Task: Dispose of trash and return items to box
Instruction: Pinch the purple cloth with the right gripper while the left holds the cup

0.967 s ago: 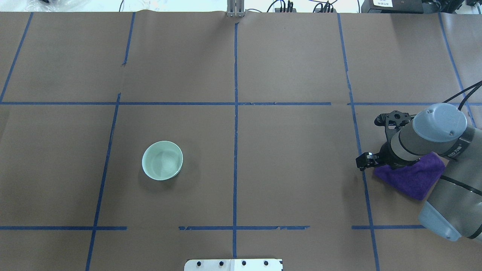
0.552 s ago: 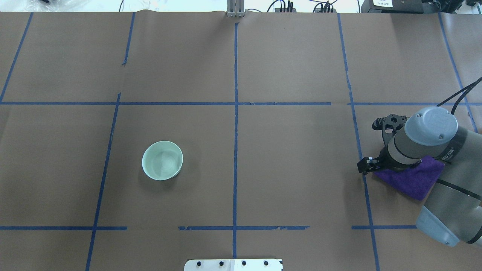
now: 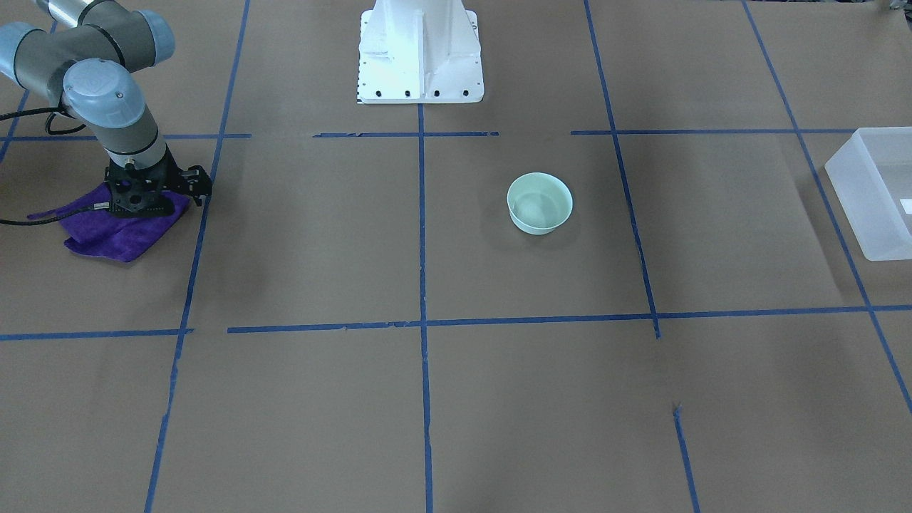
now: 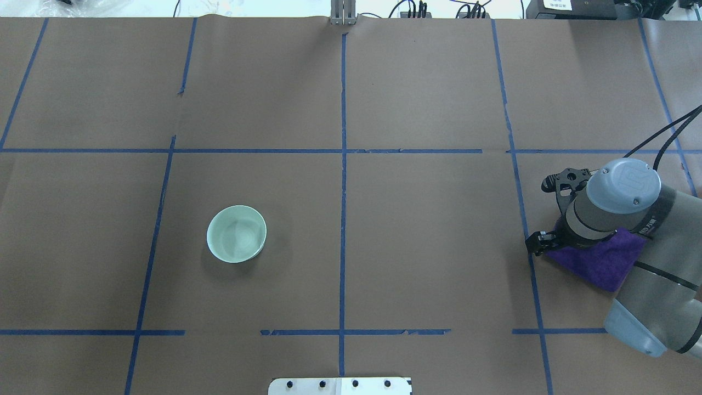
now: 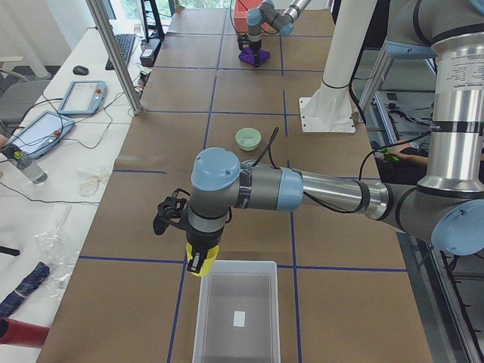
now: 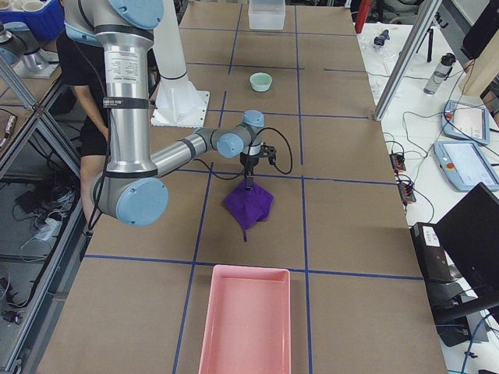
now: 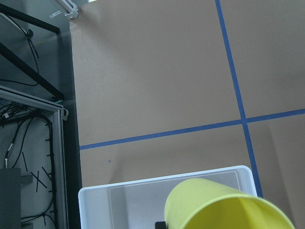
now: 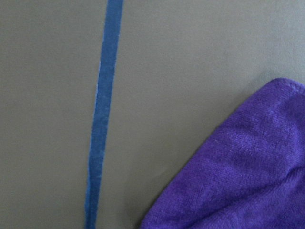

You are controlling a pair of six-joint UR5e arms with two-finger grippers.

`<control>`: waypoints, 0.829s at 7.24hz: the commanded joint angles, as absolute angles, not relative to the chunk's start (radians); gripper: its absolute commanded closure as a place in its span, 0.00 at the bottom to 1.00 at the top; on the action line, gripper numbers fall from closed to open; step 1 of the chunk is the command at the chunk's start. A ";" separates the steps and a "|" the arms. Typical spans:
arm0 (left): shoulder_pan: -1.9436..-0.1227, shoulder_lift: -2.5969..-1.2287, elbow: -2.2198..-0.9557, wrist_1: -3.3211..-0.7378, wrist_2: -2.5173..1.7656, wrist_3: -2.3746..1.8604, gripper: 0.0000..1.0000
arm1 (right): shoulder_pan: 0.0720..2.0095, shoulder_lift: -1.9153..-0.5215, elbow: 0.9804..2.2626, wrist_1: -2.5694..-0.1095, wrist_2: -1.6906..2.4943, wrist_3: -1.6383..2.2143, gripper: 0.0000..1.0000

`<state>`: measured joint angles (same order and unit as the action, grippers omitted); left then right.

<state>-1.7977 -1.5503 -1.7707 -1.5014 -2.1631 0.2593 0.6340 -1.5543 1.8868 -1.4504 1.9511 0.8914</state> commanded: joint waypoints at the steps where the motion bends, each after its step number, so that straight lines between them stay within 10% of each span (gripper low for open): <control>1: -1.798 -1.546 -1.770 -1.502 -2.163 0.259 1.00 | 0.638 -1.559 1.882 -1.451 1.951 0.882 0.04; 5: -1.798 -1.557 -1.772 -1.500 -2.161 0.258 1.00 | 0.640 -1.565 1.879 -1.451 1.954 0.846 1.00; 6: -1.798 -1.559 -1.776 -1.500 -2.161 0.258 1.00 | 0.643 -1.575 1.879 -1.451 1.954 0.841 1.00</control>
